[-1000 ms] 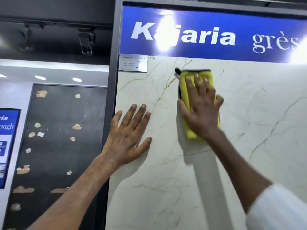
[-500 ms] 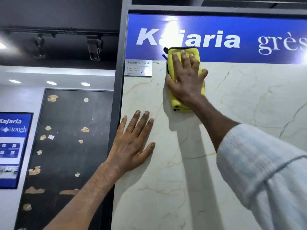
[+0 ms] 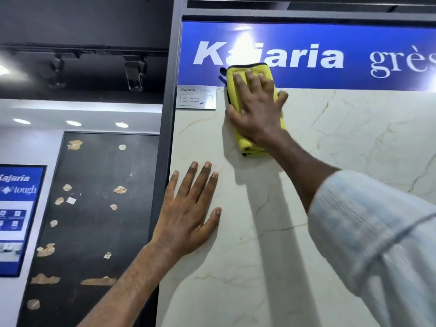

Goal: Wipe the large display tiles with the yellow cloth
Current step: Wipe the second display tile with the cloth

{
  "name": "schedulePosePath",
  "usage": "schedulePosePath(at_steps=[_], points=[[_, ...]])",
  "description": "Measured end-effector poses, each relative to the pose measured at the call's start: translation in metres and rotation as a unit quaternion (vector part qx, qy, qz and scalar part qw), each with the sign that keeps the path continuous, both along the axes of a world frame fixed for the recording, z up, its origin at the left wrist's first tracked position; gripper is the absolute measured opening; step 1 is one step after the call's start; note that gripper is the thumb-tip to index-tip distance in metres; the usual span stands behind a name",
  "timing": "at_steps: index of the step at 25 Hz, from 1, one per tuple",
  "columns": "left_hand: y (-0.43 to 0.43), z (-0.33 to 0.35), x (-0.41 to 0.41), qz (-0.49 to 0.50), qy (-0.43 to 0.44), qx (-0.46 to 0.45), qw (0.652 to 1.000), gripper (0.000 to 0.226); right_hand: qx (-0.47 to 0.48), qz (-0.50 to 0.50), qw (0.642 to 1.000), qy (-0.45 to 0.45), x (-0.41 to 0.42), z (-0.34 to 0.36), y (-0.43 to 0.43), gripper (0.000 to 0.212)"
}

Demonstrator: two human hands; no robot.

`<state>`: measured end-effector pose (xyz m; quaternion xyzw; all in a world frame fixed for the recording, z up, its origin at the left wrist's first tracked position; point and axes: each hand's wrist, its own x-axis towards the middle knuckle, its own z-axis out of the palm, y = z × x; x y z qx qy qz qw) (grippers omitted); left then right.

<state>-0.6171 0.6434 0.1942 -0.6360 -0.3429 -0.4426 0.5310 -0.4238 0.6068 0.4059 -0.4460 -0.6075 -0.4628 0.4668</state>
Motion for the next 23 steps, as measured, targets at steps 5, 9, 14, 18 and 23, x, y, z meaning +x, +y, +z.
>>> schedulePosePath(at_steps=[5, 9, 14, 18, 23], points=[[0.002, 0.002, -0.003, -0.014, 0.006, -0.010, 1.000, 0.072, 0.026, -0.009, 1.000, 0.015, -0.010, -0.015, 0.005, 0.079], [-0.010, -0.002, -0.019, -0.070, 0.094, 0.009, 0.993, 0.067, 0.072, -0.020, 0.997, 0.015, -0.011, -0.112, 0.008, 0.077], [-0.010, -0.021, -0.046, -0.087, 0.045, 0.034, 0.995, 0.066, 0.046, -0.014, 0.999, 0.015, -0.013, -0.102, 0.006, 0.078], [0.002, -0.029, -0.049, -0.091, 0.057, 0.027, 0.994, 0.070, -0.010, -0.010, 0.999, 0.048, -0.031, -0.009, 0.002, 0.080], [0.001, -0.030, -0.047, -0.095, 0.045, 0.022, 0.994, 0.070, 0.068, -0.021, 0.997, 0.000, -0.029, -0.113, 0.007, 0.075]])
